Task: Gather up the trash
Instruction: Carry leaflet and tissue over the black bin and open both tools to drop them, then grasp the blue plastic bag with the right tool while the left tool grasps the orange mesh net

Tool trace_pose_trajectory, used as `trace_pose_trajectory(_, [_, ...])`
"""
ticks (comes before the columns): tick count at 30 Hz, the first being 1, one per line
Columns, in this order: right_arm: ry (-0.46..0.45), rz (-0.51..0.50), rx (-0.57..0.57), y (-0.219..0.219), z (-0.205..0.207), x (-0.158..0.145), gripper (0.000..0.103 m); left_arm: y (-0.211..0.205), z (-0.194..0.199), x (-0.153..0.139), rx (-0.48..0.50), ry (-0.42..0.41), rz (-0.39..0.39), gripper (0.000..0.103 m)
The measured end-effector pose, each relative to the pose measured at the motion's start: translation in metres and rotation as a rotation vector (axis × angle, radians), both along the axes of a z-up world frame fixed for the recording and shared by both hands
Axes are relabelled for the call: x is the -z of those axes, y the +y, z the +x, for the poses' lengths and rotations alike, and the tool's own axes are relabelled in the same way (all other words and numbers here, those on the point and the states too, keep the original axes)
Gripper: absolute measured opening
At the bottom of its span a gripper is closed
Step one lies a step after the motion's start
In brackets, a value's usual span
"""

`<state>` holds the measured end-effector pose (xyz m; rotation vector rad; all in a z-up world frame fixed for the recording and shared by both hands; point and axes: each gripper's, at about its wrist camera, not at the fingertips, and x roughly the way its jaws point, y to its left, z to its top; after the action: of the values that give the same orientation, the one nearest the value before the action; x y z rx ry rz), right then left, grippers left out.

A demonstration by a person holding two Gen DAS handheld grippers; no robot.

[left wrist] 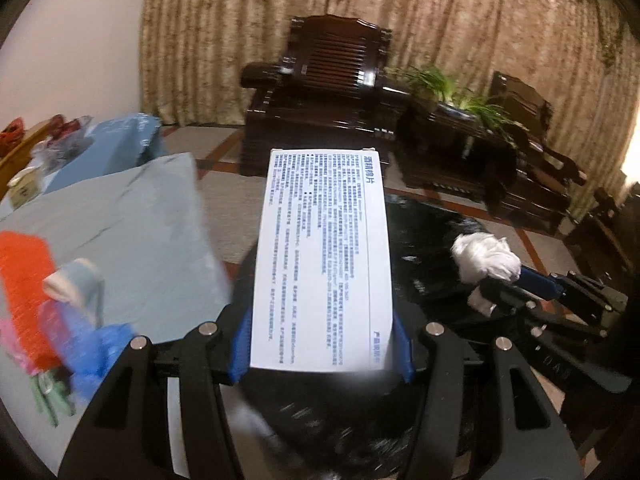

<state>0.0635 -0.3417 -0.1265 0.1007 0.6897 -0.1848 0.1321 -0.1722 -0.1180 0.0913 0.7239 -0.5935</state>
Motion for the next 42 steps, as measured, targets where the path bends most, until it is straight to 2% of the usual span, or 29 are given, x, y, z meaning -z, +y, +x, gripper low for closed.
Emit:
trace_pose_trajectory(1, [-0.002,-0.006,0.009,-0.003,-0.001,0.000,0.045,-0.004,0.002,0.000,0.021,0.000,-0.009,0.066])
trace_pose_trajectory(2, [-0.005,-0.012,0.018,-0.005,-0.003,0.000,0.055,-0.007,0.003,0.000,0.031,-0.005,-0.013,0.076])
trace_pose_trajectory(3, [-0.010,-0.018,0.025,-0.006,-0.005,-0.001,0.062,-0.007,0.003,-0.001,0.035,-0.012,-0.017,0.079])
trace_pose_trajectory(5, [-0.019,-0.024,0.034,-0.007,-0.008,-0.004,0.067,-0.008,0.006,-0.003,0.047,-0.017,-0.033,0.081])
trace_pose_trajectory(7, [-0.033,-0.026,0.052,-0.008,-0.011,-0.007,0.084,0.000,0.008,-0.007,0.030,-0.018,-0.047,0.083])
trace_pose_trajectory(10, [-0.054,-0.016,0.057,-0.007,-0.014,-0.014,0.098,0.019,0.008,-0.014,-0.012,-0.035,-0.057,0.087])
trace_pose_trajectory(18, [-0.093,0.024,-0.050,0.038,-0.002,-0.029,0.097,0.098,-0.011,-0.036,-0.203,-0.127,-0.011,0.095])
trace_pose_trajectory(27, [-0.113,0.039,-0.251,0.126,0.029,-0.033,0.097,0.203,-0.028,-0.039,-0.440,-0.138,0.032,0.095])
trace_pose_trajectory(35, [-0.093,0.026,-0.375,0.192,0.056,-0.017,0.097,0.261,-0.036,-0.026,-0.544,-0.133,0.075,0.095])
trace_pose_trajectory(42, [-0.046,0.031,-0.429,0.232,0.083,0.008,0.097,0.283,-0.036,-0.015,-0.587,-0.125,0.094,0.095])
